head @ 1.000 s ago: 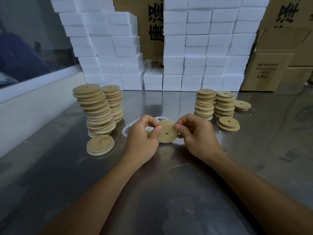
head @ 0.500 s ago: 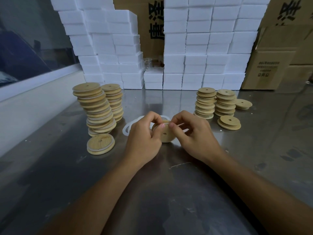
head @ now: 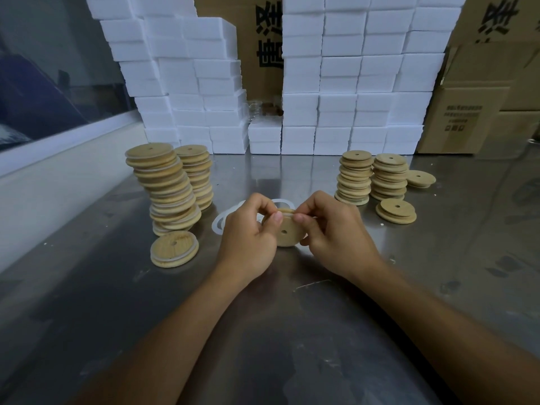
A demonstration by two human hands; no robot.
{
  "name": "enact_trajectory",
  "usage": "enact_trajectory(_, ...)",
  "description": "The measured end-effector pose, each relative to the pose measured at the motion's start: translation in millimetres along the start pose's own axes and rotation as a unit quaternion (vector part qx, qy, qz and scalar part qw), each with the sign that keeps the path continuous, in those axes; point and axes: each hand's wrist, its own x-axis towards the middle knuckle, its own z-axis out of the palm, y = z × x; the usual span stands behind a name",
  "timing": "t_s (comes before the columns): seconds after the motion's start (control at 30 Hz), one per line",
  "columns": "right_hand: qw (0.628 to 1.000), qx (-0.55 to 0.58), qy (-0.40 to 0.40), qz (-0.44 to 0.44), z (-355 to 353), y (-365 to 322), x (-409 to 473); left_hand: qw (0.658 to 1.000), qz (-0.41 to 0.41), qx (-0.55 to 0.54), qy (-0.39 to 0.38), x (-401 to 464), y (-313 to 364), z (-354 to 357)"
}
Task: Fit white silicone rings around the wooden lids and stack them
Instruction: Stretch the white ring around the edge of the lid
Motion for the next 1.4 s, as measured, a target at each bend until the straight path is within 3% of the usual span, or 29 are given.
enact_trajectory(0.2, 0.999, 0.015, 0.032, 0.020, 3, 1, -1, 1.000, 0.011, -0.002, 0.007, -1, 1, 1)
enact_trajectory(0.5, 0.998, 0.048, -0.014, 0.045, -1, 7, -1, 0.998, 0.042, 0.036, 0.015, 0, -4, 0)
enact_trajectory(1.07, 0.996, 0.033, -0.049, 0.063, -3, 12, -1, 0.999, -0.008, 0.003, 0.045, 2, -7, 2)
enact_trajectory(1.23, 1.000, -0.018, -0.023, -0.008, -8, 12, -1, 0.981, 0.116, 0.153, 0.019, -1, -2, -5)
enact_trajectory(1.4, 0.996, -0.046, -0.025, -0.067, -8, 8, 1, 0.966, 0.177, 0.188, 0.005, -3, 8, -6)
